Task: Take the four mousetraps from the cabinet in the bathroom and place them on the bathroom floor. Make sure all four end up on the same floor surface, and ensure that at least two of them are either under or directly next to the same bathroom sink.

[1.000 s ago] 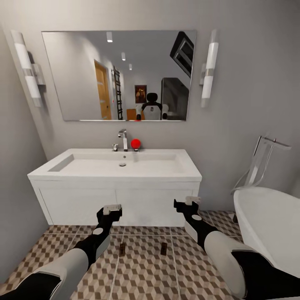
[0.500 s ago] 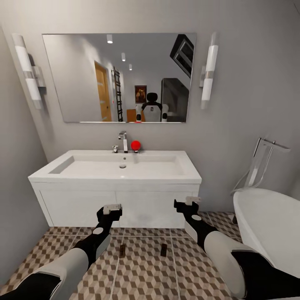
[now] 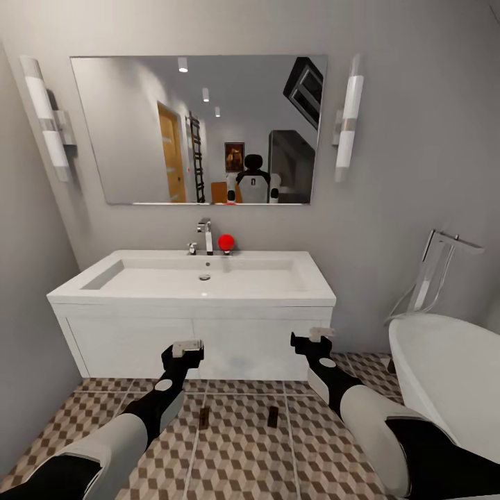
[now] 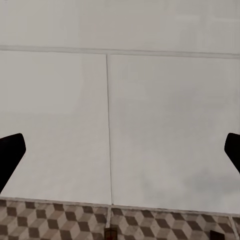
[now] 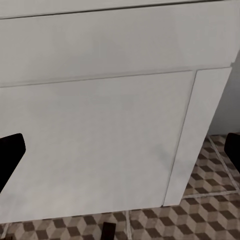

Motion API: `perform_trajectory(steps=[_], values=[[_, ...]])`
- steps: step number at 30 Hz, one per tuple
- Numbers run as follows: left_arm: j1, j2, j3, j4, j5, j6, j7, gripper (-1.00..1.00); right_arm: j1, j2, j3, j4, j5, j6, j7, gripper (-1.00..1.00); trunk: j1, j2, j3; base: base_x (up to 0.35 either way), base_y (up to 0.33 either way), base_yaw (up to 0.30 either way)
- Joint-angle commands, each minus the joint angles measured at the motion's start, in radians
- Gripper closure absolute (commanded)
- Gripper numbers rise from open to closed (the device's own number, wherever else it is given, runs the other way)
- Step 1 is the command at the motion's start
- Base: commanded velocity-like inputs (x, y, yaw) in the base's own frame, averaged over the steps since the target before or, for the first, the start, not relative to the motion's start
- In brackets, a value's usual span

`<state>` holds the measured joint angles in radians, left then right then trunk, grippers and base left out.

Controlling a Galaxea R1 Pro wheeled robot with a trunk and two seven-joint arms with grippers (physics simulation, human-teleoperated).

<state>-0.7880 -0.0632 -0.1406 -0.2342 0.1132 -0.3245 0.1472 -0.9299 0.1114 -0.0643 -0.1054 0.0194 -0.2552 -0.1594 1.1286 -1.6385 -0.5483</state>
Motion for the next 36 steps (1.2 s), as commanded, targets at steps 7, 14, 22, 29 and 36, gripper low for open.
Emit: perform_trajectory(steps=[7, 14, 22, 29, 36], values=[[-0.001, 0.000, -0.010, 0.001, 0.009, -0.004, 0.005, -1.00, 0.000, 0.001, -0.006, 0.001, 0.002, -0.004, -0.001, -1.00, 0.000, -0.001, -0.001, 0.000, 0.000, 0.000], [-0.001, 0.000, -0.010, 0.001, 0.008, -0.004, 0.006, -1.00, 0.000, 0.001, -0.006, 0.001, 0.003, -0.004, -0.002, -1.00, 0.000, -0.001, -0.001, 0.000, 0.000, 0.000], [-0.001, 0.000, -0.010, 0.001, 0.009, -0.004, 0.007, -1.00, 0.000, 0.000, -0.006, 0.002, 0.003, -0.004, -0.002, -1.00, 0.000, -0.001, -0.001, 0.000, 0.000, 0.000], [-0.001, 0.000, -0.010, 0.004, 0.009, -0.003, 0.005, -1.00, 0.000, 0.000, -0.006, 0.003, 0.002, -0.004, -0.002, -1.00, 0.000, -0.001, -0.001, 0.000, 0.000, 0.000], [-0.001, 0.000, -0.010, 0.009, 0.010, -0.002, 0.004, -1.00, 0.000, 0.000, -0.006, 0.009, 0.002, -0.004, -0.002, -1.00, 0.000, -0.001, -0.001, 0.000, 0.000, 0.000]])
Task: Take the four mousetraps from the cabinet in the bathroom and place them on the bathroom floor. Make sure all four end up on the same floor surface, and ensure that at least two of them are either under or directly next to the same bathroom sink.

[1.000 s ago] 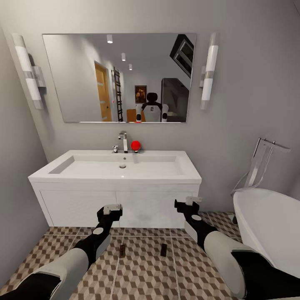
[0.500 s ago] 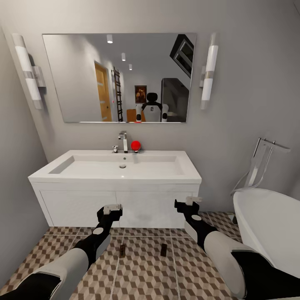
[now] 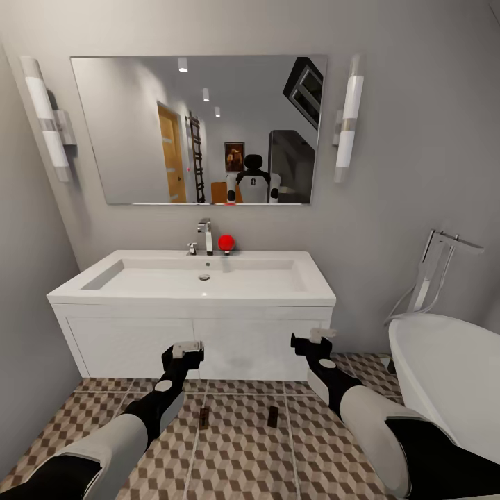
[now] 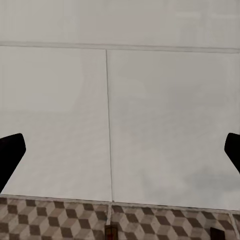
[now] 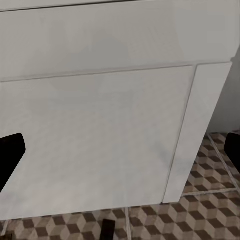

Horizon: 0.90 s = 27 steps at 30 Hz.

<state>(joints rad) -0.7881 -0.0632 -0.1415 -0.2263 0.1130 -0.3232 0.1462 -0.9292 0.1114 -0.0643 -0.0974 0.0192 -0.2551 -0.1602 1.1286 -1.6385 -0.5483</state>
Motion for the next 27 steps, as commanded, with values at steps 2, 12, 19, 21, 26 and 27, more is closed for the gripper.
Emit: perform_trajectory(steps=[2, 12, 19, 21, 26, 27], values=[[-0.001, 0.000, -0.009, 0.001, 0.011, -0.004, 0.005, -1.00, -0.001, 0.001, -0.006, 0.002, 0.002, -0.004, -0.001, -1.00, 0.000, -0.001, -0.001, 0.000, 0.000, 0.000], [0.000, -0.006, -0.009, 0.004, 0.011, -0.004, 0.013, -1.00, -0.001, 0.000, -0.006, 0.004, 0.002, -0.004, -0.001, -1.00, 0.000, -0.001, -0.001, 0.000, 0.000, 0.000], [0.000, -0.009, -0.009, 0.007, 0.011, -0.004, 0.015, -1.00, -0.001, -0.001, -0.006, 0.004, 0.002, -0.004, -0.001, -1.00, -0.004, 0.006, 0.002, 0.000, 0.000, 0.000], [0.000, -0.009, -0.009, 0.007, 0.011, -0.004, 0.015, -1.00, -0.001, -0.002, -0.006, 0.004, 0.002, -0.004, -0.001, -1.00, -0.012, 0.020, 0.008, 0.000, 0.000, 0.000], [0.000, -0.009, -0.009, 0.007, 0.011, -0.002, 0.016, -1.00, -0.002, -0.002, -0.006, 0.004, 0.002, -0.004, -0.001, -1.00, -0.031, 0.055, 0.024, 0.000, 0.000, 0.000], [0.000, -0.009, -0.009, 0.007, 0.011, -0.002, 0.016, -1.00, -0.002, -0.002, -0.006, 0.004, 0.002, -0.004, -0.001, -1.00, -0.035, 0.062, 0.027, 0.000, 0.000, 0.000]])
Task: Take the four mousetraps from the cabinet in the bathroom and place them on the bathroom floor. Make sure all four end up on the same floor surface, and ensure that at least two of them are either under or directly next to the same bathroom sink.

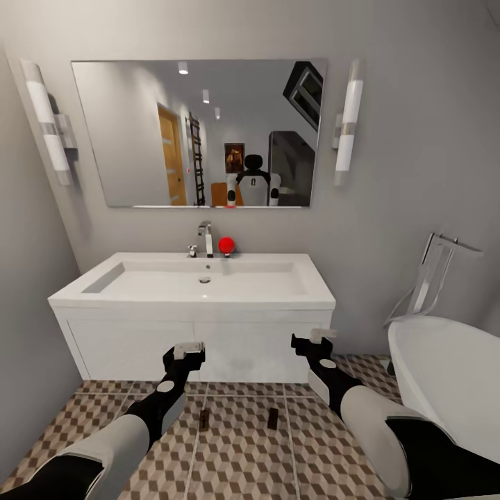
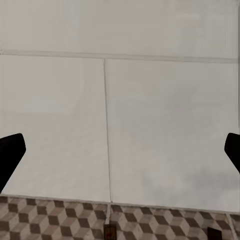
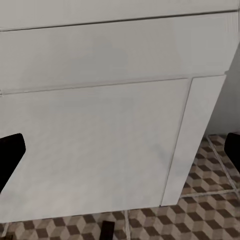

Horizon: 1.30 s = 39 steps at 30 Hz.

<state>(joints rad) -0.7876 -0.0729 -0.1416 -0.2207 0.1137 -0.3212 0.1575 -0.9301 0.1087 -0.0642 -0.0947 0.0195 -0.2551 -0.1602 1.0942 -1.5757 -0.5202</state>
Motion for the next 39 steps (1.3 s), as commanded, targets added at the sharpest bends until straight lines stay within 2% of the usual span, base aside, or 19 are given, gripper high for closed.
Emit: perform_trajectory(steps=[1, 11, 39], values=[[-0.001, 0.000, -0.009, 0.001, 0.011, -0.003, 0.005, -1.00, -0.001, 0.000, -0.006, 0.001, 0.002, -0.004, -0.001, -1.00, -0.004, 0.007, 0.002, 0.000, 0.000, 0.000], [-0.001, 0.001, -0.009, 0.000, 0.011, -0.003, 0.004, -1.00, -0.001, 0.001, -0.006, 0.001, 0.002, -0.004, -0.001, -1.00, -0.042, 0.077, 0.033, 0.000, 0.000, 0.000], [-0.001, 0.000, -0.009, 0.017, 0.013, -0.004, -0.001, -1.00, 0.002, 0.002, -0.006, 0.004, 0.003, -0.002, -0.001, -1.00, -0.042, 0.077, 0.033, 0.000, 0.000, 0.000]])
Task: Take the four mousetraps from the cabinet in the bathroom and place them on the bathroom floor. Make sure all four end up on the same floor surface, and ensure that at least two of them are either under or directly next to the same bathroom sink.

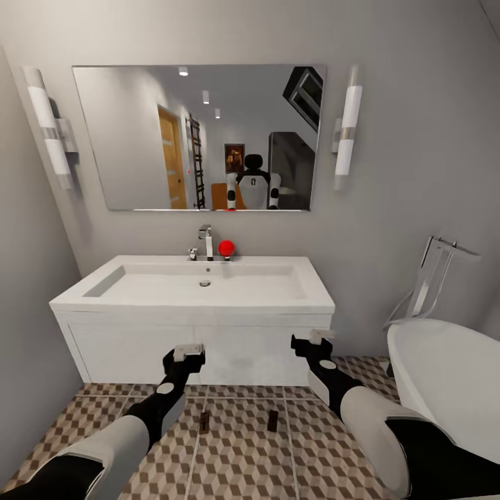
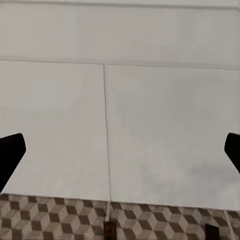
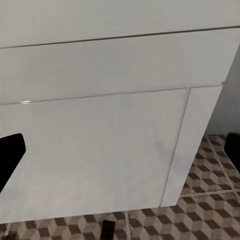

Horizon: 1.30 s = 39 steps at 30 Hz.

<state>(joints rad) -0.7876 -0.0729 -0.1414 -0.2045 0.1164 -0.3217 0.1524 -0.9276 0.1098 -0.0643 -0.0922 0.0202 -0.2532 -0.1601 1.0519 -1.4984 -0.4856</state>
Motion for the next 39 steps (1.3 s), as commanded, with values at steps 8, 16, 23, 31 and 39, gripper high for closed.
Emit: perform_trajectory(steps=[8, 16, 23, 31, 39], values=[[0.000, 0.012, -0.009, 0.083, 0.017, -0.005, 0.000, -1.00, 0.007, 0.001, -0.005, 0.018, 0.006, 0.005, 0.001, -1.00, 0.000, -0.001, -0.001, 0.000, 0.000, 0.000], [0.001, 0.034, -0.009, 0.162, 0.022, -0.003, -0.002, -1.00, 0.008, -0.001, -0.005, 0.093, 0.007, 0.008, 0.003, -1.00, 0.000, -0.001, -0.001, 0.000, 0.000, 0.000], [0.008, 0.053, -0.008, 0.191, 0.024, 0.001, -0.005, -1.00, 0.006, -0.005, -0.003, 0.116, 0.008, 0.010, 0.005, -1.00, 0.000, -0.001, -0.001, 0.000, 0.000, 0.000], [0.018, 0.071, -0.008, 0.199, 0.025, 0.005, -0.010, -1.00, 0.055, -0.016, -0.001, 0.123, 0.008, 0.011, 0.005, -1.00, 0.000, -0.001, -0.001, 0.000, 0.000, 0.000], [0.022, 0.092, -0.008, 0.201, 0.025, 0.007, -0.011, -1.00, 0.134, -0.068, 0.002, 0.123, 0.009, 0.024, 0.008, -1.00, 0.000, -0.001, -0.001, 0.000, 0.000, 0.000]])
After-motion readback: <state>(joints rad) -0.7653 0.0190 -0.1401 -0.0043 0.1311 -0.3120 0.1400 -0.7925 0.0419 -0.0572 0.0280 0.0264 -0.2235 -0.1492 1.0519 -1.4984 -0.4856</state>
